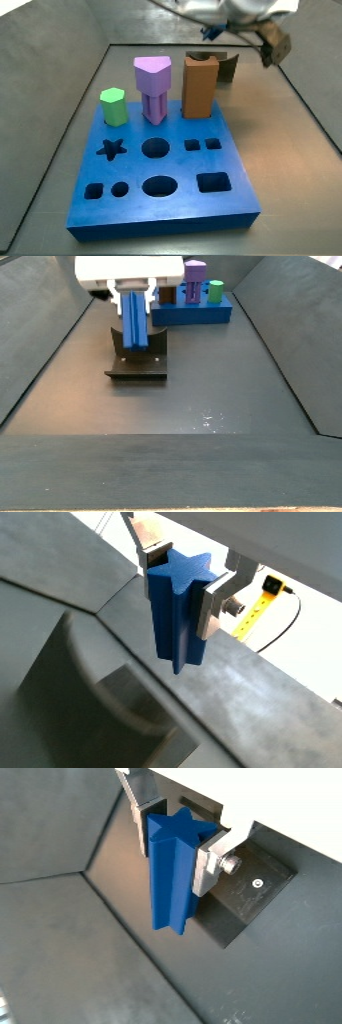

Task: Pick up the star object. Move up. Place the star object on the fixture. Regrasp the star object. Move to above the board. Insert the star object.
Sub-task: Move to above the board.

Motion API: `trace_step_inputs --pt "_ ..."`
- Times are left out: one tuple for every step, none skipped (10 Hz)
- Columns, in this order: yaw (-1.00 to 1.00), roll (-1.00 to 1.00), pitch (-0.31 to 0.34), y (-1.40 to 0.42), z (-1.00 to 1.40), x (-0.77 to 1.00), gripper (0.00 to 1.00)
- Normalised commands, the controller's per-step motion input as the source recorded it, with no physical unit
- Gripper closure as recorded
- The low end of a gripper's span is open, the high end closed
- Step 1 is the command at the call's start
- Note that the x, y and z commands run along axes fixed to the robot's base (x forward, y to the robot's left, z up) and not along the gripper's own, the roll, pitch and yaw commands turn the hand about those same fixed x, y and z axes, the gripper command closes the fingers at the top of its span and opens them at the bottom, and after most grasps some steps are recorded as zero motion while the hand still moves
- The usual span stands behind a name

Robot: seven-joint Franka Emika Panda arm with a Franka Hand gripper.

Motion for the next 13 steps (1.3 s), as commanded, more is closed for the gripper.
trace_step_inputs --pt "-0.02 -0.04 0.065 0.03 1.00 -0.02 1.00" --pt "-0.01 -0.05 0.074 0.03 1.00 -0.02 1.00" --pt "0.01 -0.05 0.085 0.03 1.00 -0.03 1.00" --pt "0.02 -0.05 0.090 0.02 1.00 -0.03 1.00" --pt "0.03 -0.05 0.091 0.02 1.00 -0.03 1.00" --pt "0.05 -0.06 0.085 0.01 1.00 -0.03 1.00" --pt "0.05 -0.06 0.083 0.01 0.92 -0.03 1.00" --pt "0.06 -0.06 0.076 0.00 0.75 -0.02 1.00" --pt "0.06 -0.05 0.077 0.00 0.52 -0.01 1.00" --pt "0.06 -0.06 0.081 -0.01 0.35 -0.01 1.00" --pt "-0.09 -1.00 -0.033 -1.00 0.33 -0.49 1.00" --pt "-0.09 -1.00 -0.036 -1.00 0.31 -0.49 1.00" --pt "-0.10 -1.00 -0.049 -1.00 0.34 -0.52 1.00"
